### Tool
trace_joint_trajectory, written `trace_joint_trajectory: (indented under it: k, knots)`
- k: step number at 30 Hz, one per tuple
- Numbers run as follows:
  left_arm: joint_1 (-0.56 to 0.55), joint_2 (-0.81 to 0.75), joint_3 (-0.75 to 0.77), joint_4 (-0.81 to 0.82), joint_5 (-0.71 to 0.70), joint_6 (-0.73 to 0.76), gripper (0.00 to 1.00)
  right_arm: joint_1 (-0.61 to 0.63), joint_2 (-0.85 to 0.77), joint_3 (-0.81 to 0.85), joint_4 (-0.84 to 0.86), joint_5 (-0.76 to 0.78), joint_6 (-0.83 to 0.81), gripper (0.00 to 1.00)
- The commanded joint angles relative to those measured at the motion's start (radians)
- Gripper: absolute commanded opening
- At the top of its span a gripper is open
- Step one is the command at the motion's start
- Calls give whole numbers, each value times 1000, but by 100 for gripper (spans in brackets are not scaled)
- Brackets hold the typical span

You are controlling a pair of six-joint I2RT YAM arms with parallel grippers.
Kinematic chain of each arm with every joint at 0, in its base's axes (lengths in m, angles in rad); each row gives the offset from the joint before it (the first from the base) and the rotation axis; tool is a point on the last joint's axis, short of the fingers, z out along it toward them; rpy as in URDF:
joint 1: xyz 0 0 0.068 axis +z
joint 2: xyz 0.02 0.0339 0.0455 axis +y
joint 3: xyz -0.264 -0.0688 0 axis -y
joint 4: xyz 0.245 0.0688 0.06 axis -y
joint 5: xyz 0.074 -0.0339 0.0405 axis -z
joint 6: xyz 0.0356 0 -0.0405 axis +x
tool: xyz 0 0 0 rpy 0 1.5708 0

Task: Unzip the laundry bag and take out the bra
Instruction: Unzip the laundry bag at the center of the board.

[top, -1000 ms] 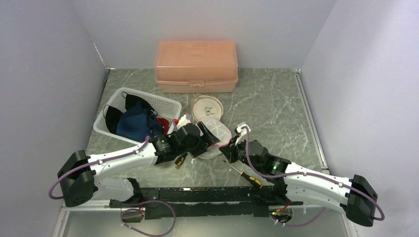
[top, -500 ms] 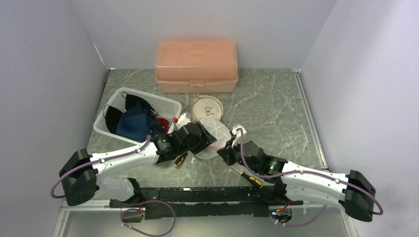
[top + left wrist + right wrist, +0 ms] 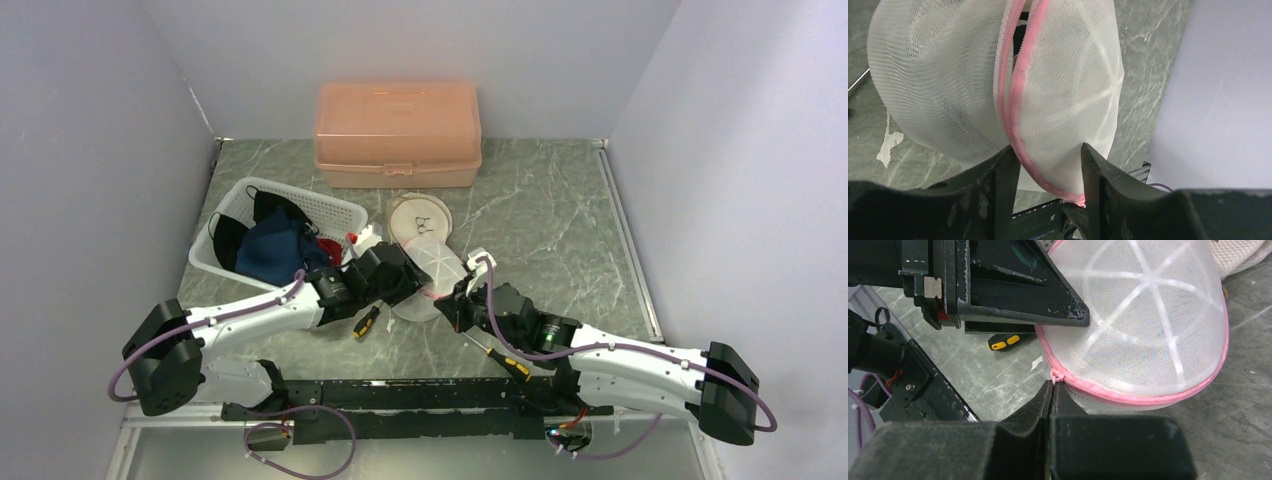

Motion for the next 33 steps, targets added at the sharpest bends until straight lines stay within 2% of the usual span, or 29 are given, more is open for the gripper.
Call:
trace_joint_trajectory:
  k: [1,4,5,6,11,16,23,28,33]
  knots:
    - [15,-29,-6,19,0,36,45,5,-8,26,33,22,4,0]
    - [37,-23,-14,38,23,46,22,4,-15,27,28,25,6,0]
    - [42,-22,-15,40,29,55,9,5,-19,32,21,28,5,0]
    - [47,-23,-15,40,36,62,4,5,-25,37,13,30,1,0]
    - [67,-62,-7,34,49,114,3,4,-46,65,-55,75,-6,0]
    - [102,-98,2,33,111,199,3,-17,4,59,-116,171,49,0]
    - [166,-129,-11,86,305,323,3,-157,24,-23,-61,77,143,0]
    - [203,-131,-7,122,442,430,3,-173,2,-32,-41,84,129,0]
    - [250,-116,81,144,624,604,8,-139,-137,-21,-19,74,23,0]
